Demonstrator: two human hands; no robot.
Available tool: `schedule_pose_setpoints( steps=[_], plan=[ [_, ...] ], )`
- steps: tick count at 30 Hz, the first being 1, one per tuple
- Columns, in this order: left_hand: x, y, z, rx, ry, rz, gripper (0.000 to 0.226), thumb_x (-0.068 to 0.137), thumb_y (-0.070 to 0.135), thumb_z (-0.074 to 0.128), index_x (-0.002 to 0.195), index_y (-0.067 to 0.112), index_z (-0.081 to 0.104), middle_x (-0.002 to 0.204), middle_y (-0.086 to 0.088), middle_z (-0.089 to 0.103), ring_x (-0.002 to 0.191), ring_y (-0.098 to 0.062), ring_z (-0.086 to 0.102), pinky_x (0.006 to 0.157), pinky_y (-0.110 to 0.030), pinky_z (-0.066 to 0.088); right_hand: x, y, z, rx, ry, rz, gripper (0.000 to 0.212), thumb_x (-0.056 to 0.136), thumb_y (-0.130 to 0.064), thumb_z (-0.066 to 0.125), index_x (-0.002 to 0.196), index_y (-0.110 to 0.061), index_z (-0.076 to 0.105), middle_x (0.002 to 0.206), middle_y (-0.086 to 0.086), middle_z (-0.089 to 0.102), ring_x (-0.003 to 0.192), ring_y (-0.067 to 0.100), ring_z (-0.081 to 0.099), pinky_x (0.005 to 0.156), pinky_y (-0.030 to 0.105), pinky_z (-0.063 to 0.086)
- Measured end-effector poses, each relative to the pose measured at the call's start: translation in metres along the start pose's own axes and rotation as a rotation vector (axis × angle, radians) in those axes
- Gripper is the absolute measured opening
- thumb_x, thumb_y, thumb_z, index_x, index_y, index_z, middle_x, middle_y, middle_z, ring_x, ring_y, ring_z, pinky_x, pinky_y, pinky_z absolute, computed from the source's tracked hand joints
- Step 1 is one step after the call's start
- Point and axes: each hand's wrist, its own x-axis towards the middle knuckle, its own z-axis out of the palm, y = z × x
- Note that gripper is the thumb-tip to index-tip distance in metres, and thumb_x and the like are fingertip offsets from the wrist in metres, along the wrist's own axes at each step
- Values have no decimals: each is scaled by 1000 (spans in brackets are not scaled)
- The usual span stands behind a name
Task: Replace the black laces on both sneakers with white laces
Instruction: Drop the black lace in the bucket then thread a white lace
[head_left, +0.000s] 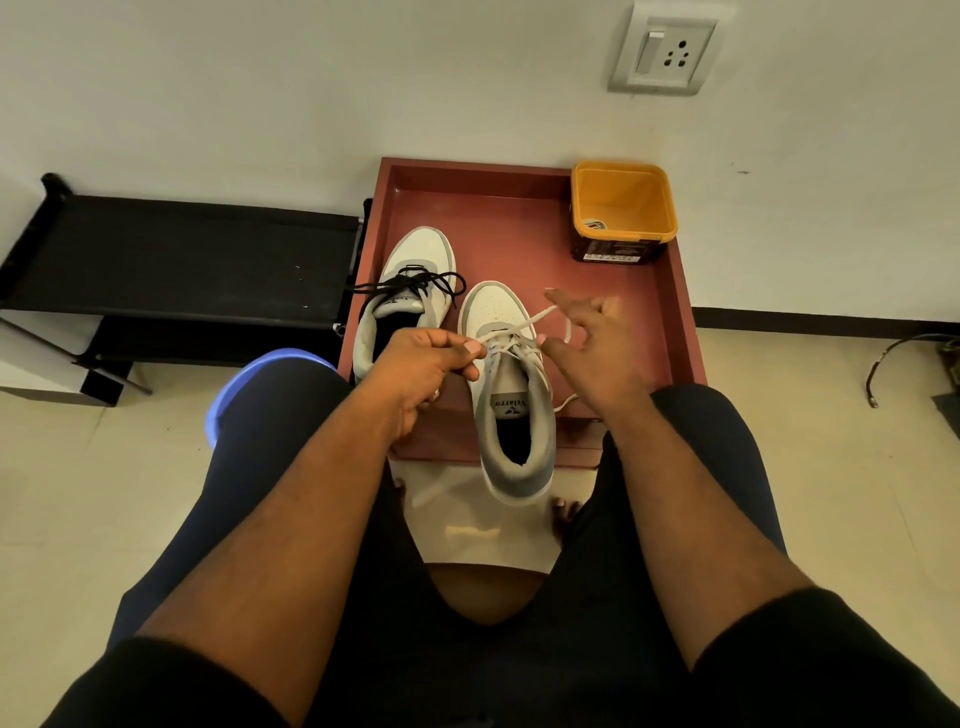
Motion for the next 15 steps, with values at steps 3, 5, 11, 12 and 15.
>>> schedule_pose_setpoints(
  steps=[3, 5, 11, 12, 15],
  plan=[
    [-2, 3, 7, 50, -20, 5, 14, 87, 18, 70, 93, 5, 72, 63, -4, 66, 32, -4, 24, 33, -14, 19, -8, -8, 10, 19, -130, -146, 34, 78, -34, 76, 108, -47, 66, 135, -18, 35, 127, 14, 30, 110, 44, 30],
    [-2, 1, 8, 75, -6, 9, 13, 85, 18, 72, 90, 6, 72, 61, -4, 66, 33, -5, 27, 34, -14, 21, -9, -9, 14, -14, -113, -152, 20, 79, -33, 75, 86, -49, 67, 138, -21, 41, 127, 13, 29, 109, 49, 28],
    [2, 1, 0, 168, -44, 96, 13, 83, 16, 74, 88, 4, 74, 63, -7, 66, 35, -5, 32, 36, -15, 28, -2, 0, 6, 150, -203, -163, 33, 82, -17, 74, 112, -29, 65, 144, -15, 41, 133, -2, 32, 103, 6, 29],
    [0, 1, 2, 186, -88, 103, 13, 83, 18, 74, 87, 6, 74, 62, -6, 67, 38, -6, 34, 38, -15, 30, -4, -1, 8, 157, -278, -177, 39, 82, -17, 75, 117, -29, 64, 139, -16, 48, 130, -3, 40, 104, 12, 33],
    [0, 1, 6, 197, -74, 93, 12, 82, 19, 75, 84, 7, 75, 59, -3, 67, 42, -8, 39, 38, -15, 32, -6, -4, 16, 125, -303, -144, 19, 82, -20, 74, 94, -33, 72, 94, -21, 69, 96, -3, 62, 94, 39, 50]
  ],
)
